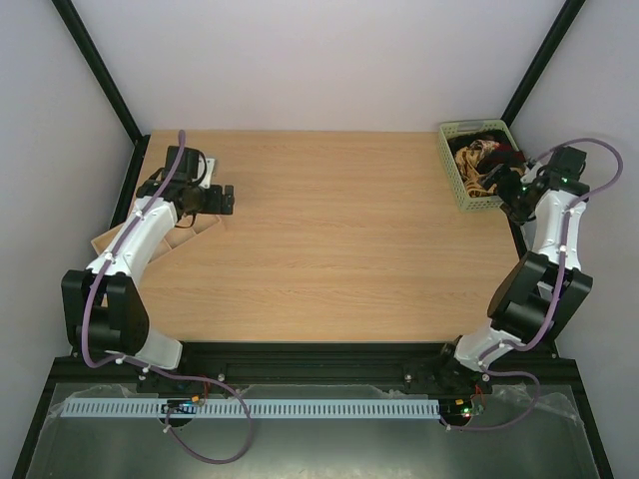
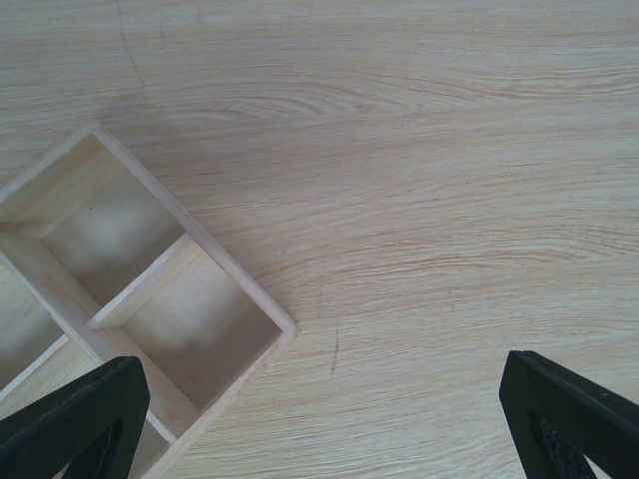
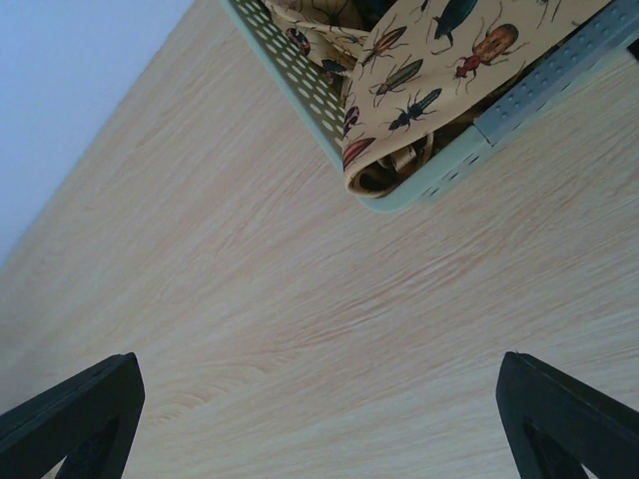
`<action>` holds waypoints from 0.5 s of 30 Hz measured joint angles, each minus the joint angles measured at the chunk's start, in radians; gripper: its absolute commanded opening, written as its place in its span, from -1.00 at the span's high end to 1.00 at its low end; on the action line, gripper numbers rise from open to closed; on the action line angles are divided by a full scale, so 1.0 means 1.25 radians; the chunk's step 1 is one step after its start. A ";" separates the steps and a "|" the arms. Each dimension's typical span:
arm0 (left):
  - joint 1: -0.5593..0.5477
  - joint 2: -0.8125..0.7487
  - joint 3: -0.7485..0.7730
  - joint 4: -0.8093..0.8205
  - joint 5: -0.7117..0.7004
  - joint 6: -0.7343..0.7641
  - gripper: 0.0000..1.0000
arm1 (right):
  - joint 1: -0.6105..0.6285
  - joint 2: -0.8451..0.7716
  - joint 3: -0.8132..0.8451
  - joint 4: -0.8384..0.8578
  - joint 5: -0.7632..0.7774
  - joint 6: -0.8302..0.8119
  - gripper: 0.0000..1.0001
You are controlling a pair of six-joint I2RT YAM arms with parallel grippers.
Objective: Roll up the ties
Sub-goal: Pick up the tie from the bin.
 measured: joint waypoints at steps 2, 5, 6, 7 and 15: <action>0.000 0.000 0.000 -0.001 -0.005 -0.004 -0.99 | 0.000 0.010 -0.018 0.039 -0.008 0.043 -0.91; 0.000 0.003 0.000 -0.001 -0.017 -0.008 -0.99 | 0.000 0.034 -0.029 0.089 -0.013 0.089 -0.80; 0.000 0.004 0.000 0.000 -0.022 -0.008 -0.99 | 0.000 0.047 -0.030 0.104 -0.015 0.103 -0.78; 0.000 0.006 0.000 0.000 -0.026 -0.009 -0.99 | 0.000 0.060 -0.030 0.119 -0.017 0.117 -0.77; 0.000 0.052 0.002 -0.001 -0.035 -0.018 -0.99 | 0.000 0.140 -0.030 0.193 -0.019 0.190 -0.70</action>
